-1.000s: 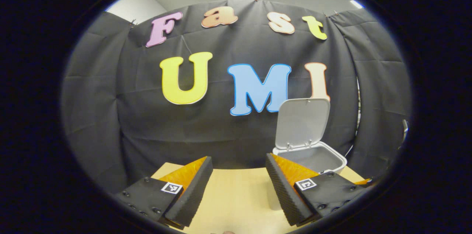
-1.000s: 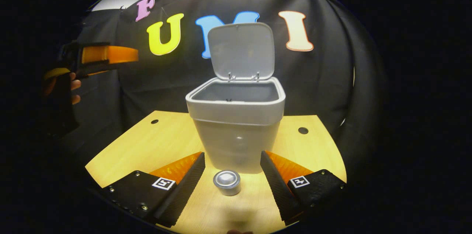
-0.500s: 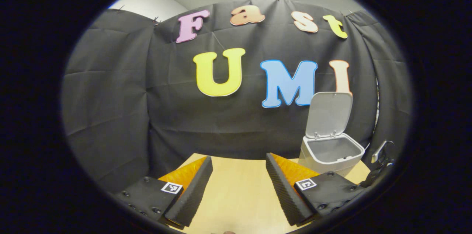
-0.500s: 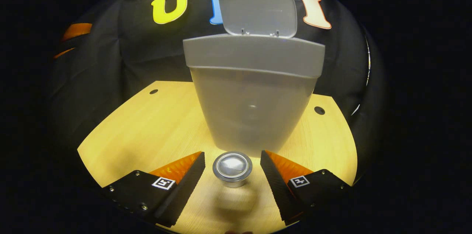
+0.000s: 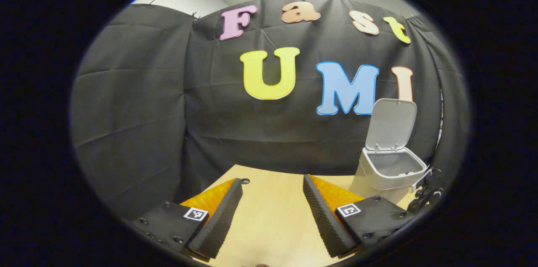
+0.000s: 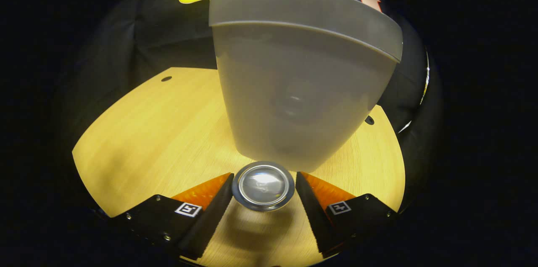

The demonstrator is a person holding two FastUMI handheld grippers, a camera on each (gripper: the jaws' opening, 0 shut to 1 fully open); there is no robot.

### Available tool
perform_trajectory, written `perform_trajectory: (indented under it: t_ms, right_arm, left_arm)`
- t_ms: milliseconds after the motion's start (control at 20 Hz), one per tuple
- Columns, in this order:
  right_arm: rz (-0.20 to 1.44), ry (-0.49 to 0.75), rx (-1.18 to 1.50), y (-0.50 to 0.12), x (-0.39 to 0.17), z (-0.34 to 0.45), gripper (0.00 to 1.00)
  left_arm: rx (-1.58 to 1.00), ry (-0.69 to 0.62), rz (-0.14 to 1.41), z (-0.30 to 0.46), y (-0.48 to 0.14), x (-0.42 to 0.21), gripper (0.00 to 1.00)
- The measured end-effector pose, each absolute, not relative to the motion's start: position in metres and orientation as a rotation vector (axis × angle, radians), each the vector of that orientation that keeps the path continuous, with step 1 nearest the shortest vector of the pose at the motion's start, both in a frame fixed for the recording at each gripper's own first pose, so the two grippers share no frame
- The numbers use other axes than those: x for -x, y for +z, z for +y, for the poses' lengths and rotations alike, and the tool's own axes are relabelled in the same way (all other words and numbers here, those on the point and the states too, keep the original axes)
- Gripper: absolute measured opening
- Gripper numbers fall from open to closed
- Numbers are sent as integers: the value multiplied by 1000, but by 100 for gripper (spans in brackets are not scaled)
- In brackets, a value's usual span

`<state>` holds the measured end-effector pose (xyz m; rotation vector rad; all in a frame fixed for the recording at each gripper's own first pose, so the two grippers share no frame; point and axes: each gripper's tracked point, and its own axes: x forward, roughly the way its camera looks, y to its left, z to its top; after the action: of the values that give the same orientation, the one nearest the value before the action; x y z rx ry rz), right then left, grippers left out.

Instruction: Press the lid of the desktop garbage bin to open it, pick up the crumpled paper on the desktop and throw it into the bin, then pick up the pop can on the desktop and drop it into the bin, and finally close the garbage bin lid.

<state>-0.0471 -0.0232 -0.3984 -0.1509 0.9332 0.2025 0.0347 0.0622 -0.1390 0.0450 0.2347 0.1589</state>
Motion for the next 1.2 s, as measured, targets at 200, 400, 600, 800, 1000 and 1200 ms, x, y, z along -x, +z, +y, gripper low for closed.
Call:
perform_trajectory:
  t_ms: [200, 400, 600, 800, 1000, 1200]
  right_arm:
    - [937, 245, 161, -389, 49, -13, 84]
    - [846, 300, 171, -346, 44, 7, 83]
    - [750, 338, 90, -295, 38, 37, 84]
    - [638, 398, 27, -236, 31, 73, 83]
    - [519, 440, -10, -178, 19, 101, 84]
    - [413, 432, -25, -136, 0, 105, 83]
  left_arm:
    - [-16, 154, 227, 61, -144, -41, 96]
    - [17, 122, 234, 53, -153, -45, 99]
    - [17, 91, 227, 51, -154, -50, 96]
    - [33, 50, 229, 42, -156, -54, 94]
    - [56, 29, 233, 39, -159, -53, 94]
    - [51, 24, 232, 40, -159, -55, 96]
